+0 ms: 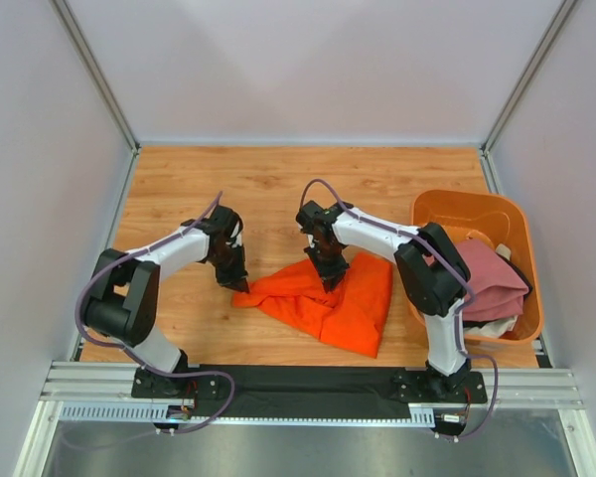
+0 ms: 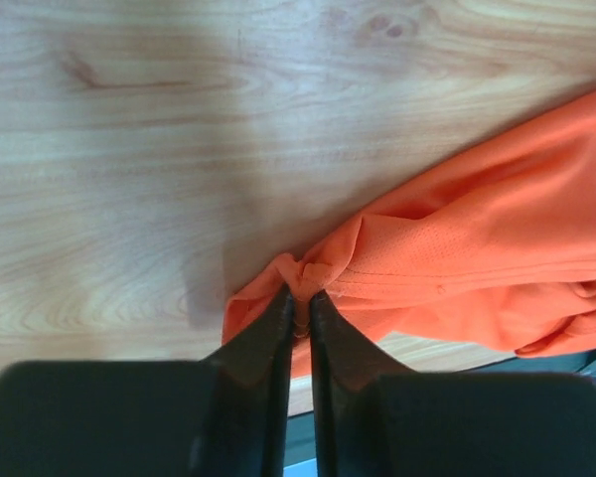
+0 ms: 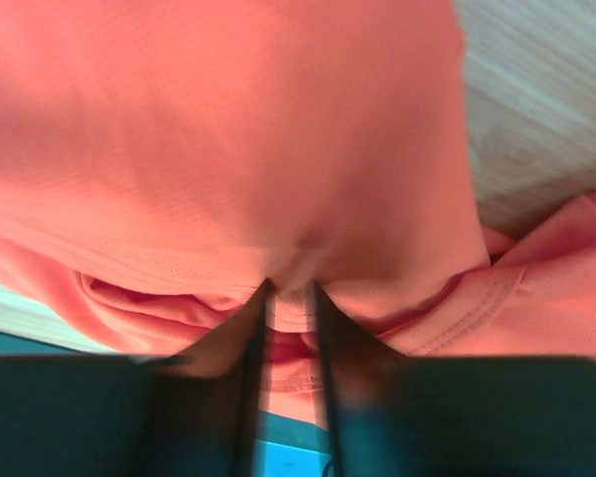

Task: Fold and stack the t-shirts
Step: Flatten the tshirt out

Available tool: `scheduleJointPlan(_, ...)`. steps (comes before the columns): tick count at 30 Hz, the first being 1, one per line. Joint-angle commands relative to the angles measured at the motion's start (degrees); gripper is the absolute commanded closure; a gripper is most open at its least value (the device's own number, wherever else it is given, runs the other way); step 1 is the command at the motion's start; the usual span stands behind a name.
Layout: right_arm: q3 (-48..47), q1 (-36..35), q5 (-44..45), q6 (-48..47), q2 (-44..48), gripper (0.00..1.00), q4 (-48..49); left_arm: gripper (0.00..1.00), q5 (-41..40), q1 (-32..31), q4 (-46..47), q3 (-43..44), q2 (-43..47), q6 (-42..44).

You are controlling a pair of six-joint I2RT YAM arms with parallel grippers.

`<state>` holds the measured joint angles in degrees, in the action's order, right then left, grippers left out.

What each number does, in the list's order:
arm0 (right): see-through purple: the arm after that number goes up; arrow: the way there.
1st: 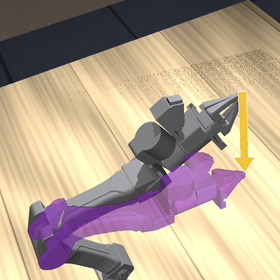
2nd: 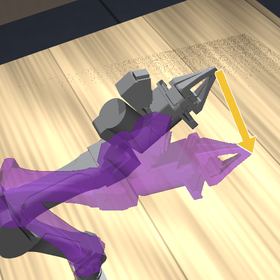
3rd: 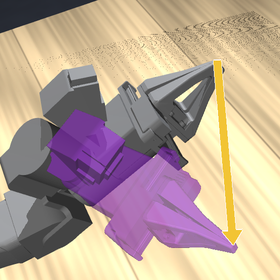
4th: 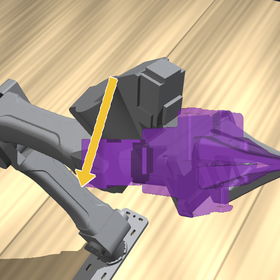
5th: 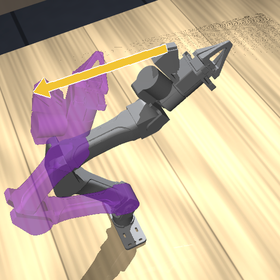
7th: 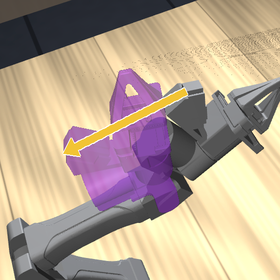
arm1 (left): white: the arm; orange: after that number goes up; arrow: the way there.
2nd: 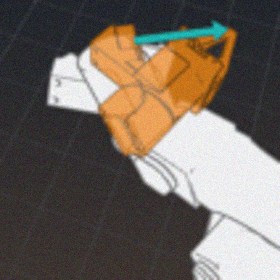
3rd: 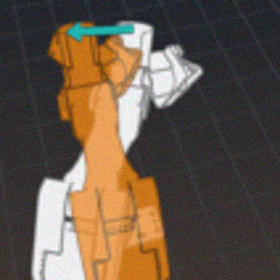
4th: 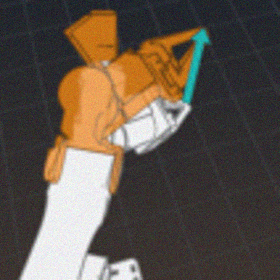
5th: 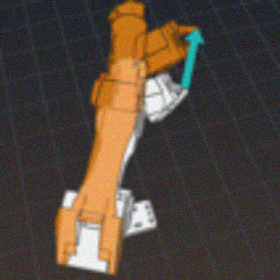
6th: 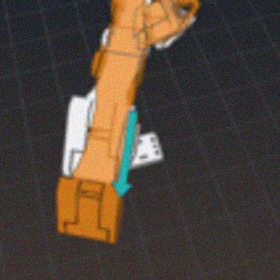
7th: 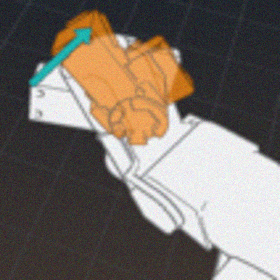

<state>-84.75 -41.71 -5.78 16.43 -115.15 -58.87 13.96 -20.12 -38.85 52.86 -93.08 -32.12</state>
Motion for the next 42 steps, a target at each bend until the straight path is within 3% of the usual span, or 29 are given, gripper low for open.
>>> scheduleJointPlan(1, -1.64, -0.21, 3.04, 1.85, 0.28, 0.84, 1.57, 0.92, 0.29, 0.08, 0.01, 0.14, 5.44, 1.27)
scheduleJointPlan(2, -2.08, -0.21, 3.58, 2.2, 1.15, 0.91, 0.78, 0.98, -0.24, 0.08, -0.78, 0.49, 6.32, 1.44)
scheduleJointPlan(4, -4.09, -0.12, 5.07, 2.56, 2.73, 1.0, -0.71, 1.0, -1.82, 0.08, -3.58, 2.33, 9.74, 1.97)
scheduleJointPlan(8, -8.75, -0.12, 8.59, 3.35, 9.14, 1.0, -5.28, 1.0, -5.86, 0.08, -8.95, 7.59, 18.61, 2.76)
scheduleJointPlan(12, -17.79, -0.12, 12.1, 4.4, 16.52, 1.0, -8.27, 1.0, -12.96, 0.08, -14.93, 19.34, 27.31, 3.47)
scheduleJointPlan(17, -35.71, -0.03, 16.33, 4.06, 18.65, 1.0, -8.89, 1.0, -17.56, 0.34, -19.24, 34.74, 29.1, 4.78)
scheduleJointPlan(21, -53.89, -0.12, 18.0, 3.0, 18.03, 1.0, -8.63, 1.0, -18.87, 0.34, -24.32, 52.58, 26.55, 7.06)
scheduleJointPlan(24, -55.96, -0.21, 17.65, 3.0, 20.92, 1.0, -6.0, 1.0, -19.14, 0.34, -26.27, 60.86, 26.72, 8.3)
scheduleJointPlan(28, -46.78, -0.12, 12.22, 5.72, 27.95, 1.0, 0.32, 1.0, -16.95, 0.34, -25.14, 60.7, 31.11, 6.55)
scheduleJointPlan(31, -37.98, -0.21, 7.83, 9.76, 34.98, 1.0, 2.44, 1.0, -14.4, 0.34, -25.22, 53.77, 35.67, 3.65)
scheduleJointPlan(37, -8.98, -5.83, 6.57, 13.53, 48.94, 1.0, 2.88, 1.0, -11.14, 0.34, -28.03, 30.75, 50.43, -3.21)
scheduleJointPlan(39, 0.76, -6.71, 3.07, 15.91, 50.55, 1.0, 3.5, 1.0, -9.22, 0.34, -29.26, 24.59, 54.03, -4.44)
scheduleJointPlan(42, 6.51, -6.71, 0.25, 18.46, 48.46, 0.99, 4.47, 1.0, -1.5, 0.34, -27.61, 14.67, 56.78, -6.36)
